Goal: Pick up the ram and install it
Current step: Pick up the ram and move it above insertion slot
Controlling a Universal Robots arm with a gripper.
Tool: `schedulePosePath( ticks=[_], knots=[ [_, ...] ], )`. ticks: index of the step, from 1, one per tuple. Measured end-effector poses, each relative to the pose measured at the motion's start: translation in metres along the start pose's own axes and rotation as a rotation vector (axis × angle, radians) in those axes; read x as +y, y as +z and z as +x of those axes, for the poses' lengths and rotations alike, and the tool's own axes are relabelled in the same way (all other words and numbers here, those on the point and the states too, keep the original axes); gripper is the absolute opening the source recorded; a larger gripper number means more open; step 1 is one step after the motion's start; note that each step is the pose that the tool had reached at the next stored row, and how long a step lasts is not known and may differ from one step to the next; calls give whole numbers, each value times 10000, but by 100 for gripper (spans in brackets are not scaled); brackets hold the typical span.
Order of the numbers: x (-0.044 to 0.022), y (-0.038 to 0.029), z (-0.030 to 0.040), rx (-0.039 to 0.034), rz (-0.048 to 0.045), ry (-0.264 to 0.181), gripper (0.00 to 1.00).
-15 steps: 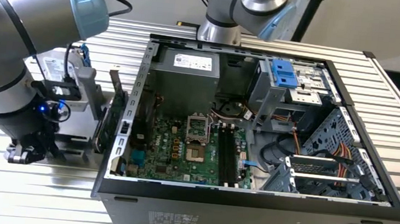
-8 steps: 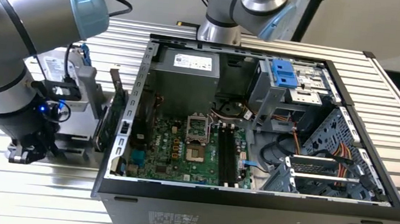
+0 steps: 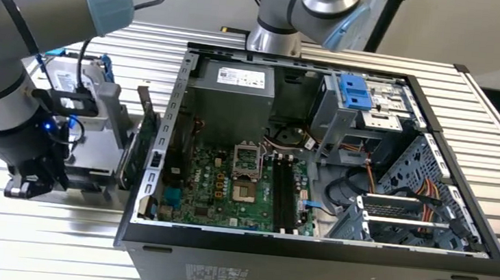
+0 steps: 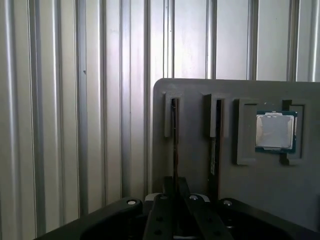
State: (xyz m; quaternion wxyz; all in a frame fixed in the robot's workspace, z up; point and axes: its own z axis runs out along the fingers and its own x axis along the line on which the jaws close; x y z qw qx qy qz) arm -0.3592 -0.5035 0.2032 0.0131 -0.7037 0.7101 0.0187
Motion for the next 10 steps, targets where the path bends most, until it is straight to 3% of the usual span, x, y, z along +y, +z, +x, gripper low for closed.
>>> schedulePosePath(
  ticks=[10],
  knots=[
    [1, -161, -9, 0, 15, -1, 0]
  ],
)
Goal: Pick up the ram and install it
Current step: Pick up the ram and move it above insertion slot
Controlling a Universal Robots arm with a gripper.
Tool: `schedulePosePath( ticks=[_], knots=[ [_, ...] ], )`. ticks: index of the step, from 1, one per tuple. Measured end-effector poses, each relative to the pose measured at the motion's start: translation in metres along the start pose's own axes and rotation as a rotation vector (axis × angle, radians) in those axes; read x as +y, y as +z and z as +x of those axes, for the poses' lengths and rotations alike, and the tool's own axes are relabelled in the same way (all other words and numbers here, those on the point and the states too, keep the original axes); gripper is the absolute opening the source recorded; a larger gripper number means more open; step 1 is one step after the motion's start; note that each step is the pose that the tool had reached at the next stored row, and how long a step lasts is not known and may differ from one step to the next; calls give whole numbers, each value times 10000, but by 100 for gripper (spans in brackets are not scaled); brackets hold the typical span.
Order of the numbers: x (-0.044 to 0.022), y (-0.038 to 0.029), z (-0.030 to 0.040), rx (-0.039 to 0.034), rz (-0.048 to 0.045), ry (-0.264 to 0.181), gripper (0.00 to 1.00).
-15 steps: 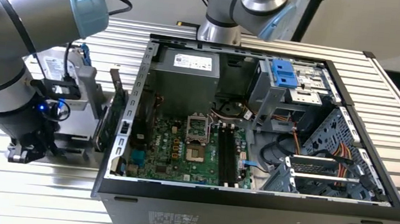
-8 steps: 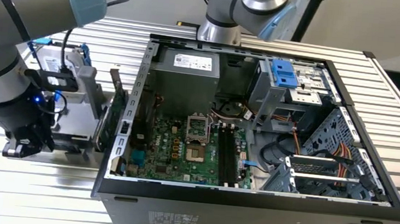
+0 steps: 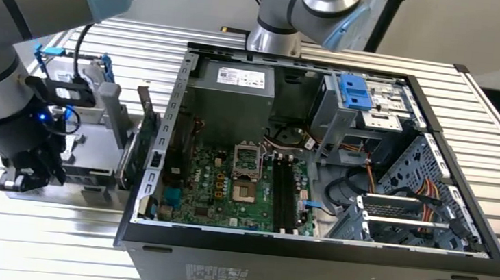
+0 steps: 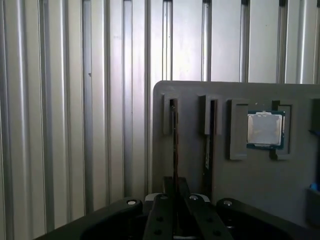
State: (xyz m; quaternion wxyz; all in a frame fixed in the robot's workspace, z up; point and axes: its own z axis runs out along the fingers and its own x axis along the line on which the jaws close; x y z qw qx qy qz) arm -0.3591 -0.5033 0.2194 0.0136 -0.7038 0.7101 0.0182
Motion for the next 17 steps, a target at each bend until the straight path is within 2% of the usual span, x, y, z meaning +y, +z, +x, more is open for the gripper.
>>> schedulePosePath(
  ticks=[10, 17],
  knots=[
    [11, -186, -11, 12, 39, -2, 0],
    [16, -281, -18, 23, 51, -3, 0]
  ],
)
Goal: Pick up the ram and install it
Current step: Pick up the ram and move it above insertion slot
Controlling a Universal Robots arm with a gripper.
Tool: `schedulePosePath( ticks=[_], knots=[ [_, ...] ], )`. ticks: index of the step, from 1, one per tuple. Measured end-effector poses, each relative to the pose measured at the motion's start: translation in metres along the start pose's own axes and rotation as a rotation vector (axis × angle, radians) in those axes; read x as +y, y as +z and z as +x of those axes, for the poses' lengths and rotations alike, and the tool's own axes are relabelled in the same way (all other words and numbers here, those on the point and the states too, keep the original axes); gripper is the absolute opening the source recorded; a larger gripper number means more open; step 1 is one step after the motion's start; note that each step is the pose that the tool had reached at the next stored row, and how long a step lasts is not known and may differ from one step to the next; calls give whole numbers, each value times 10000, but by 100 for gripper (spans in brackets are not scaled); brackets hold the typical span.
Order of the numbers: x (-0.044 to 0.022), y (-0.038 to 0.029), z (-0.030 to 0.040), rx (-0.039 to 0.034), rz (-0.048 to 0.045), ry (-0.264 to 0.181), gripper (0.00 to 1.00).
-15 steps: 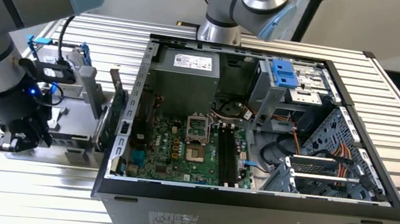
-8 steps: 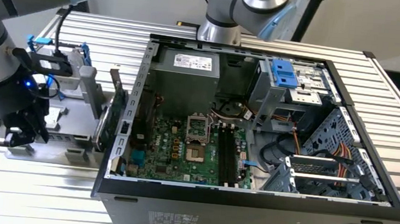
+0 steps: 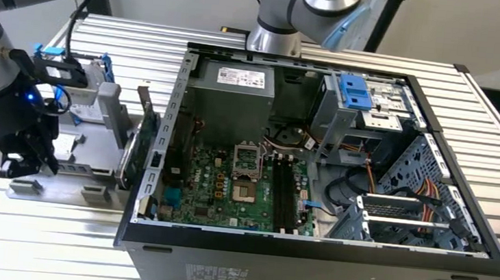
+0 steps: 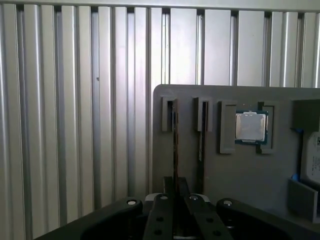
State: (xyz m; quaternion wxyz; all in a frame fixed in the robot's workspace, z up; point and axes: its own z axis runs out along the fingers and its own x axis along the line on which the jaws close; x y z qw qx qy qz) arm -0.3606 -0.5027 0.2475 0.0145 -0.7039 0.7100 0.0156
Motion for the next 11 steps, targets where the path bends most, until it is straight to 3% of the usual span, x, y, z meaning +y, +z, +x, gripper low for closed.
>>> schedulePosePath(
  ticks=[3, 11],
  knots=[
    [1, -49, -4, 2, 0, 1, 0],
    [0, -49, -4, 2, 8, 0, 0]
  ],
)
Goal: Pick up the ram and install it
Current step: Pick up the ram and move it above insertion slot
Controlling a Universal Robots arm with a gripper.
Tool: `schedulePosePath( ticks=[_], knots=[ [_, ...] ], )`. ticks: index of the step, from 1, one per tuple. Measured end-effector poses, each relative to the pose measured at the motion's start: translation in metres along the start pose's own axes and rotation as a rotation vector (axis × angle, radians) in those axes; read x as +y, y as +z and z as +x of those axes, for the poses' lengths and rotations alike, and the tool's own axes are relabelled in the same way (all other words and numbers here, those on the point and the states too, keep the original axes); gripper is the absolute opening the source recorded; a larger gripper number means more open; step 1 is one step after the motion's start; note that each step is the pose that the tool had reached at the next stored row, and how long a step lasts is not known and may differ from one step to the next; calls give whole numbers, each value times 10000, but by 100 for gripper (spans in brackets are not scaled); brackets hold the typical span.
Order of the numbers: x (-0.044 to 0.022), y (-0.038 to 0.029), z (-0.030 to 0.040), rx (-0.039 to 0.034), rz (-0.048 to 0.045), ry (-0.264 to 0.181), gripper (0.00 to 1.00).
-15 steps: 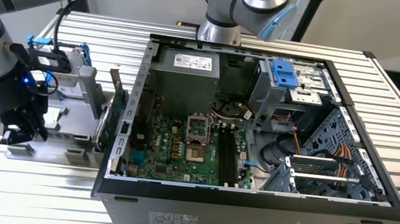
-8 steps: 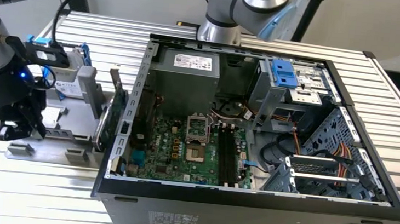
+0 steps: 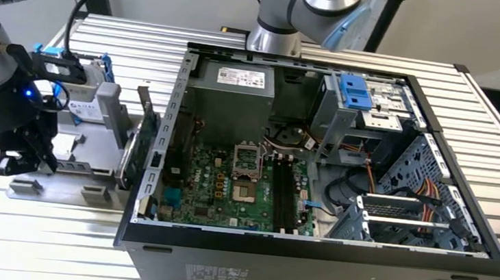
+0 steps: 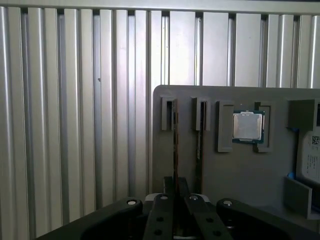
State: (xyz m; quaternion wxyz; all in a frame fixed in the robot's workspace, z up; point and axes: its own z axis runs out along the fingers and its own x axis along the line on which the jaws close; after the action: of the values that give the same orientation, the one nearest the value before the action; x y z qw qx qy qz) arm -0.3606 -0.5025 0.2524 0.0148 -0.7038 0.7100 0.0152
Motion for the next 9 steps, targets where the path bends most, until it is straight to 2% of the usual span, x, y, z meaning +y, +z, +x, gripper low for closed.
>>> schedulePosePath(
  ticks=[5, 9],
  knots=[
    [0, -20, -1, 2, -1, 0, 0],
    [0, -61, -3, 0, 1, 1, 0]
  ],
)
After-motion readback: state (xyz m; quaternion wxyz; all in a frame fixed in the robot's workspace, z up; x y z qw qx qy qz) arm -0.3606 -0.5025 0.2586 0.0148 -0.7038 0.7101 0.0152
